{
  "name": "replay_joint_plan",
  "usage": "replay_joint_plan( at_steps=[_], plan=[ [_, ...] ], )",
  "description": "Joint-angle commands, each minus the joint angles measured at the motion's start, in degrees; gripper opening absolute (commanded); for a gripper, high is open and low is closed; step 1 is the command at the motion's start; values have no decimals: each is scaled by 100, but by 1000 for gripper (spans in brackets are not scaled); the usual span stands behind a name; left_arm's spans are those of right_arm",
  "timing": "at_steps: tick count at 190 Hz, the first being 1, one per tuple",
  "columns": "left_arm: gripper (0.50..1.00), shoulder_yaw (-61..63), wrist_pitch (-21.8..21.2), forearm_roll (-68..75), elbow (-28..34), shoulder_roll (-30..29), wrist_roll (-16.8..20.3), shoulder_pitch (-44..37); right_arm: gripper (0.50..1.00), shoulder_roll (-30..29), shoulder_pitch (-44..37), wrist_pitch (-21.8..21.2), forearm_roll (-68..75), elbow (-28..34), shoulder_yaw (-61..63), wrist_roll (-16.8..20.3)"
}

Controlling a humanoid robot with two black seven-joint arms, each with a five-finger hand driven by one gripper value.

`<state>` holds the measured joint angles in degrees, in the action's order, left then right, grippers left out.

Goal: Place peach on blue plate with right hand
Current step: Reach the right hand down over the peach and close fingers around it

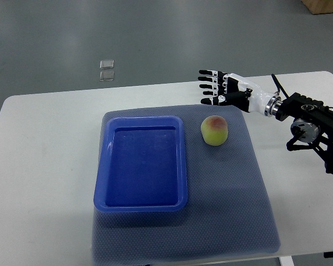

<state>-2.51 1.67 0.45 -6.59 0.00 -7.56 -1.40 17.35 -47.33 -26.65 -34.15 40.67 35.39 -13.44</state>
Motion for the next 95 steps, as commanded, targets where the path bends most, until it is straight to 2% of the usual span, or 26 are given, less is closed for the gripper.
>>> replay_joint_plan(
  at_steps=[1,20,48,68,83,84,95],
  plan=[
    [1000,-4,0,-1,0,0,0,-1,928,15,-119,-68,-584,3,-15,-10],
    [1000,-4,0,-1,0,0,0,-1,928,76,-224,-130,-1551,29,-15,-89],
    [1000,-4,0,-1,0,0,0,-1,928,129,-479,-271,-3553,91,-41,-642],
    [1000,-4,0,-1,0,0,0,-1,928,155,-716,-411,-4468,99,-322,-678],
    [1000,-4,0,-1,-9,0,0,-1,928,199,-796,-420,-4609,108,-507,-678],
    [1000,-4,0,-1,0,0,0,-1,928,234,-944,-403,-4679,108,-855,-678],
    [1000,-4,0,-1,-9,0,0,-1,928,234,-1094,-341,-4715,126,-1237,-678]
  ],
)
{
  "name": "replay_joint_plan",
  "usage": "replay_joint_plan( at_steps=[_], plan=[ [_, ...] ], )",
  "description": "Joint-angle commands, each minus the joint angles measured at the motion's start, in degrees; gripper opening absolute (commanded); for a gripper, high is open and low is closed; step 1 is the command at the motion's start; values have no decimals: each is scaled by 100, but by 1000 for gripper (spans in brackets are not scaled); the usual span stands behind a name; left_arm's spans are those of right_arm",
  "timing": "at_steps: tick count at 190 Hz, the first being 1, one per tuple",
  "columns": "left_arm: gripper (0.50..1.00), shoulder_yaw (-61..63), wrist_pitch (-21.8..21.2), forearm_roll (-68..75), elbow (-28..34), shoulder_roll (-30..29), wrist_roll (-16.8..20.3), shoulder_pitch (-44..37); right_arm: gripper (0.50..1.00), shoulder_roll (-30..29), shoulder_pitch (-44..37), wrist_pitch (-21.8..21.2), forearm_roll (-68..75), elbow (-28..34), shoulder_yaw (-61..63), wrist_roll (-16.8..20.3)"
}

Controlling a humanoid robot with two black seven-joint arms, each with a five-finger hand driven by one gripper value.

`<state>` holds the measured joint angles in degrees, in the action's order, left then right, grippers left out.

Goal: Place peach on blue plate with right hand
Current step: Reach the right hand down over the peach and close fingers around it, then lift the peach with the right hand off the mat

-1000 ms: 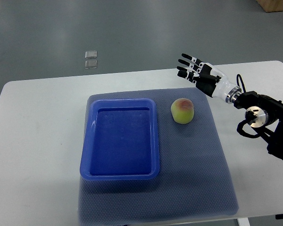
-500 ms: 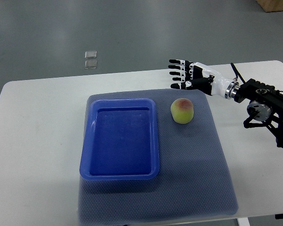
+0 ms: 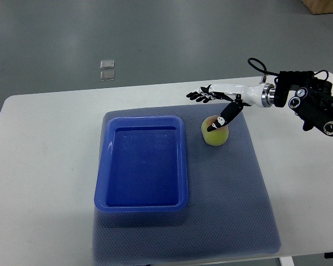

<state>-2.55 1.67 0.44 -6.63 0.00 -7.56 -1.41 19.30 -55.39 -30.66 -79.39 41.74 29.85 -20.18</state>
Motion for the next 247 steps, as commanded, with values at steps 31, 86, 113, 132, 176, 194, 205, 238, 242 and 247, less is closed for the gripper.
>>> replay_joint_plan(
  at_steps=[31,86,113,132,176,194,205,238,242,247],
  plan=[
    [1000,0,0,0,4,0,0,1,928,-49,-587,333,-226,10,-1499,5],
    [1000,0,0,0,4,0,0,1,928,-49,-622,465,-252,-52,-1833,14],
    [1000,0,0,0,-5,0,0,1,921,-49,-578,535,-252,-52,-1842,14],
    [1000,0,0,0,-5,0,0,1,870,-49,-534,579,-252,-52,-1842,14],
    [1000,0,0,0,4,0,0,1,848,-23,-526,772,-243,-52,-2088,5],
    [1000,0,0,0,-5,0,0,1,848,-5,-526,772,-243,-61,-2088,5],
    [1000,0,0,0,4,0,0,1,805,30,-517,772,-234,-61,-2080,5],
    [1000,0,0,0,4,0,0,1,592,56,-526,772,-155,-61,-1992,-12],
    [1000,0,0,0,4,0,0,1,592,56,-526,772,-155,-61,-1992,-12],
    [1000,0,0,0,4,0,0,1,549,65,-526,781,-129,-61,-1974,-30]
  ],
)
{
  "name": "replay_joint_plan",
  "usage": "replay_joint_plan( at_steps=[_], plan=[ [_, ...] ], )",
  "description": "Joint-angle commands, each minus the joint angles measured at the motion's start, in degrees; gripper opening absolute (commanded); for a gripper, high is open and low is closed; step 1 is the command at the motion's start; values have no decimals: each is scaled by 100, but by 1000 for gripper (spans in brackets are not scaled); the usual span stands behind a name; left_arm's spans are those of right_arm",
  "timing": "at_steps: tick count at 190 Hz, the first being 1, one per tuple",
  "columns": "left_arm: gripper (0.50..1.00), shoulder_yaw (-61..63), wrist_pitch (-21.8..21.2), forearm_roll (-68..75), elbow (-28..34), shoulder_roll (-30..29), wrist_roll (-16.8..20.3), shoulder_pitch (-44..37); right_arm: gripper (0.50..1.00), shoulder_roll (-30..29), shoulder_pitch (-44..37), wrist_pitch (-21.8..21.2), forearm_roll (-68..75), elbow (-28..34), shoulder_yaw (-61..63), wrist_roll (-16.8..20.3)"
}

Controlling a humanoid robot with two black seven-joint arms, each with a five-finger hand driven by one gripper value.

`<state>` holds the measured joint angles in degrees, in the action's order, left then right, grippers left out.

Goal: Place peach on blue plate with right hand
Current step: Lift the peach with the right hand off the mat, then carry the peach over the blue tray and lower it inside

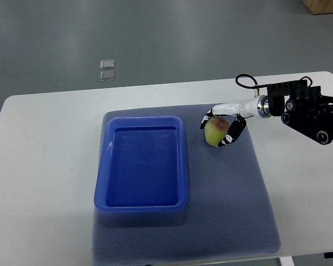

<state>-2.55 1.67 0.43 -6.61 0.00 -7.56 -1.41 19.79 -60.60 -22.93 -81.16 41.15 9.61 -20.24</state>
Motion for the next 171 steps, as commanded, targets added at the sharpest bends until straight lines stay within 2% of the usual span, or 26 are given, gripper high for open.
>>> replay_joint_plan(
  at_steps=[1,26,51,74,116,156,166,167,171],
  plan=[
    [1000,0,0,0,2,0,0,0,543,17,-13,8,48,-2,58,-23],
    [1000,0,0,0,-7,0,0,0,509,43,-57,17,83,16,199,-190],
    [1000,0,0,0,-7,0,0,0,511,43,-101,8,118,60,269,-226],
    [1000,0,0,0,2,0,0,0,509,-27,-338,-27,197,148,278,-507],
    [1000,0,0,0,2,0,0,0,509,-98,-707,-36,197,306,278,-533],
    [1000,0,0,0,2,0,0,0,515,-695,-1129,-54,48,429,32,-542],
    [1000,0,0,0,2,0,0,0,515,-695,-1129,-54,48,429,32,-542],
    [1000,0,0,0,2,0,0,0,515,-878,-1242,-45,-13,472,-133,-542],
    [1000,0,0,0,2,0,0,0,515,-950,-1287,-45,-22,473,-214,-542]
  ],
)
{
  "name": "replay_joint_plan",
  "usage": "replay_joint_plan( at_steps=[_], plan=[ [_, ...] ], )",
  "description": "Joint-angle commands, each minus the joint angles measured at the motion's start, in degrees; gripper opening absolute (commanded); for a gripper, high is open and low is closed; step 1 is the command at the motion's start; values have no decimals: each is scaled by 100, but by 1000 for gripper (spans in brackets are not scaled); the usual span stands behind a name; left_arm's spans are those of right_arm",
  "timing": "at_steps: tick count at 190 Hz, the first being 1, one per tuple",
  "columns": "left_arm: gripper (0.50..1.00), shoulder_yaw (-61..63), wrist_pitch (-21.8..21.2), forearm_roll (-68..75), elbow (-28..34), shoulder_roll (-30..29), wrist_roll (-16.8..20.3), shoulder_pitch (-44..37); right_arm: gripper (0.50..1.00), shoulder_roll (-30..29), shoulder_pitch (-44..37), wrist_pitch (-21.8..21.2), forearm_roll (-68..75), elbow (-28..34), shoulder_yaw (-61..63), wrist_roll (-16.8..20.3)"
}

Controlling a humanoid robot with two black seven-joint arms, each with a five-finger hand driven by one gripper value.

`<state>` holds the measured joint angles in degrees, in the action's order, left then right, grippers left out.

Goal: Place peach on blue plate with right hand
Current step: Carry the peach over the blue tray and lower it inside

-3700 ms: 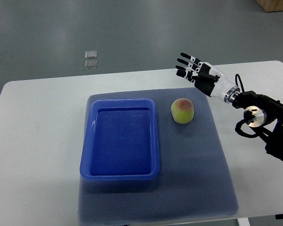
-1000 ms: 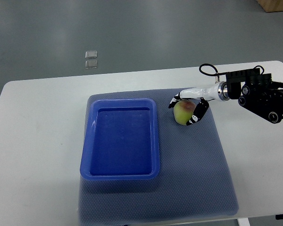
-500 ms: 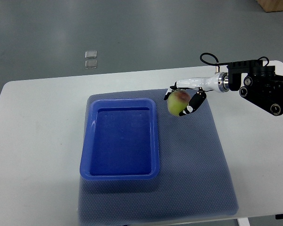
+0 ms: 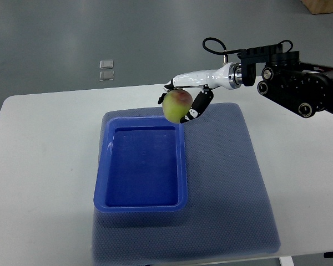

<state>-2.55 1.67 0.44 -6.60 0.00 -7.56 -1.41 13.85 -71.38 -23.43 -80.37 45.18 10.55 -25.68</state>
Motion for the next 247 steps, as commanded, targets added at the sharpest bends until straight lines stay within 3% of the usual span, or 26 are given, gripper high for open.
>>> replay_joint_plan(
  at_steps=[1,70,123,148,178,187,201,202,214,223,224,231,247],
  plan=[
    [1000,0,0,0,0,0,0,0,515,-357,-209,5,-102,70,-308,1],
    [1000,0,0,0,0,0,0,0,527,-1367,-622,84,-242,-1,-1283,63],
    [1000,0,0,0,0,0,0,0,543,-1385,-534,31,-277,-150,-1635,72],
    [1000,0,0,0,0,0,0,0,576,-1385,-359,-4,-277,-203,-1670,291],
    [1000,0,0,0,0,0,0,0,611,-1385,-315,-4,-269,-203,-1670,300],
    [1000,0,0,0,0,0,0,0,656,-1385,-315,-4,-260,-203,-1661,300],
    [1000,0,0,0,0,0,0,0,664,-1385,-315,-4,-260,-203,-1661,300],
    [1000,0,0,0,0,0,0,0,690,-1385,-315,-4,-243,-203,-1661,300],
    [1000,0,0,0,0,0,0,0,768,-1385,-315,-4,-207,-203,-1661,292],
    [1000,0,0,0,0,0,0,0,768,-1385,-315,-4,-207,-203,-1661,291],
    [1000,0,0,0,0,0,0,0,805,-1385,-323,-4,-190,-203,-1652,291],
    [1000,0,0,0,0,0,0,0,854,-1385,-323,-4,-181,-203,-1652,291],
    [1000,0,0,0,0,0,0,0,901,-1385,-323,-4,-172,-194,-1644,291]
  ],
)
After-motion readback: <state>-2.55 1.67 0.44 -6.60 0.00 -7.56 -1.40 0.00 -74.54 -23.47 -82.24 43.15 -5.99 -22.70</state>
